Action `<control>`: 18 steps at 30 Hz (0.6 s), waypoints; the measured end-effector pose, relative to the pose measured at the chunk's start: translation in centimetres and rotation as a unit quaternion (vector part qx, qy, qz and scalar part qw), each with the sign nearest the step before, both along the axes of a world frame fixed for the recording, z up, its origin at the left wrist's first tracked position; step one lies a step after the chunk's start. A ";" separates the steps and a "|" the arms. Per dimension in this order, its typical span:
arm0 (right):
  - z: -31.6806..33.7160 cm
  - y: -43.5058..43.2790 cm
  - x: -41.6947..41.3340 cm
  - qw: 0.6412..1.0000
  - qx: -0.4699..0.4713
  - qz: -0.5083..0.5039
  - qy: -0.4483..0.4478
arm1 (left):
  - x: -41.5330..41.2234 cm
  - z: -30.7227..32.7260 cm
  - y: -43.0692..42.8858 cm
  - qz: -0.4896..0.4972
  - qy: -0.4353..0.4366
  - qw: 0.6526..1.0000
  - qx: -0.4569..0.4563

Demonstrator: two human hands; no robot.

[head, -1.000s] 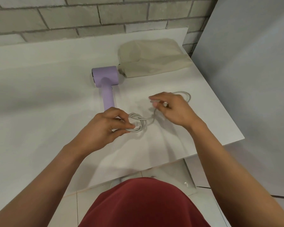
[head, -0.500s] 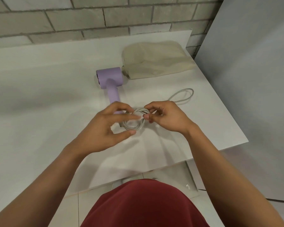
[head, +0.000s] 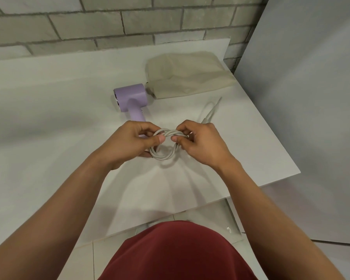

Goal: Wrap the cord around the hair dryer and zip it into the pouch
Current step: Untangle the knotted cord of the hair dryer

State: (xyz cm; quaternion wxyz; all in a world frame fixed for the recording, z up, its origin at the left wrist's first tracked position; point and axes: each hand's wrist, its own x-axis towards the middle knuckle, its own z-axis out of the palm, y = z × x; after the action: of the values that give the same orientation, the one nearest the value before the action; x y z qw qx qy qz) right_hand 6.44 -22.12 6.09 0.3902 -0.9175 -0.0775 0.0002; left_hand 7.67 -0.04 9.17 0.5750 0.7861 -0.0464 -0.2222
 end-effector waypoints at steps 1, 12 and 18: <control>-0.1 0.2 -0.1 1.000 -0.014 -0.006 -0.011 | 0.2 0.1 -0.1 0.007 0.015 1.000 -0.005; 1.3 -0.1 0.3 0.986 0.137 0.013 0.093 | 1.4 0.3 -1.1 0.064 -0.152 0.978 0.129; 2.3 -0.9 0.4 0.971 0.207 0.036 0.113 | 1.1 0.1 -1.2 0.088 -0.205 0.970 0.099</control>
State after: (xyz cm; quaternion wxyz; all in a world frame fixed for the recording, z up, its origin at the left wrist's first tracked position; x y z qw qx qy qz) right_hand 6.79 -23.04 8.37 0.5774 -0.8075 -0.0636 0.1021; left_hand 8.72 -1.27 9.26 0.4898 0.8689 -0.0711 -0.0085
